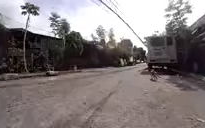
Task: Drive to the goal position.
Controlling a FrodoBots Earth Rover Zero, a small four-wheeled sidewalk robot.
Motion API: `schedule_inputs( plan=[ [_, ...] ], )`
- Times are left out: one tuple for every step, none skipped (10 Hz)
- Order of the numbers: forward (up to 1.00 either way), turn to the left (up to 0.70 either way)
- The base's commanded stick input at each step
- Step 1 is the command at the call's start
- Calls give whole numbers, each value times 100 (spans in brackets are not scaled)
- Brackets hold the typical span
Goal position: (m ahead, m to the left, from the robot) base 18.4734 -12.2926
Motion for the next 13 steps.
schedule_inputs(
  plan=[
    [70,0],
    [70,0],
    [70,0],
    [70,0],
    [70,0],
    [70,0],
    [70,0],
    [70,0],
    [70,0],
    [70,0],
    [70,0],
    [70,0],
    [70,0]
  ],
)
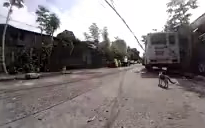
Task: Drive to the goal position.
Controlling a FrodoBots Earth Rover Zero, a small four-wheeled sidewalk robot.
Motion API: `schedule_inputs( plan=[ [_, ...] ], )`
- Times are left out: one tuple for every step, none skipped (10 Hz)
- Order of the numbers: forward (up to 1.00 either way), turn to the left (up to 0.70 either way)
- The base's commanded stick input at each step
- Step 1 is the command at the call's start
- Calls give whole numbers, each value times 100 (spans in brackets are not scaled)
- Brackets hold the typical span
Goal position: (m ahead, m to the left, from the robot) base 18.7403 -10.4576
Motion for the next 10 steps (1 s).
schedule_inputs(
  plan=[
    [70,0],
    [70,-11],
    [70,-27],
    [70,-27],
    [70,-19],
    [70,0],
    [70,0],
    [70,0],
    [70,0],
    [70,-9]
  ],
)
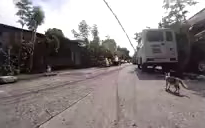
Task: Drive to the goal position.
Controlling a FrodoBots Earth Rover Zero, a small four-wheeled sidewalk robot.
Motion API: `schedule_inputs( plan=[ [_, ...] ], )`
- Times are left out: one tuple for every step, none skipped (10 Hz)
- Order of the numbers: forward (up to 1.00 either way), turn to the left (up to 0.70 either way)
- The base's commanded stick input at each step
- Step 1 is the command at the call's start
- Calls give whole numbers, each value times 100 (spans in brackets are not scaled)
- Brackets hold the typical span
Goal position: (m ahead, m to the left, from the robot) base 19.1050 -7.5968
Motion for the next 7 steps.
schedule_inputs(
  plan=[
    [70,-21],
    [70,0],
    [70,0],
    [70,0],
    [70,0],
    [70,0],
    [70,0]
  ],
)
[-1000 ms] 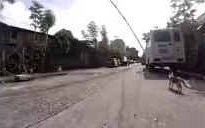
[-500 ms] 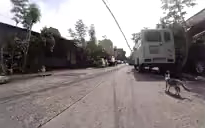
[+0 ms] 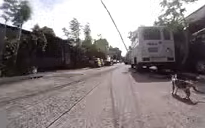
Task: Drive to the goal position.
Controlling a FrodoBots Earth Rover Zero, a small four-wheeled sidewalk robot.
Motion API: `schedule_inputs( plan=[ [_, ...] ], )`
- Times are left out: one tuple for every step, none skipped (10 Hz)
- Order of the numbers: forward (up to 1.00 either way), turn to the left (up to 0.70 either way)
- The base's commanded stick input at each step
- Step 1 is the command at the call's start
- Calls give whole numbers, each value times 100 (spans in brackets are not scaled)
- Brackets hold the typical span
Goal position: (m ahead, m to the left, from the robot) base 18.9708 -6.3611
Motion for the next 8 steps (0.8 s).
schedule_inputs(
  plan=[
    [70,0],
    [70,0],
    [70,-22],
    [70,0],
    [70,0],
    [70,0],
    [70,0],
    [70,0]
  ],
)
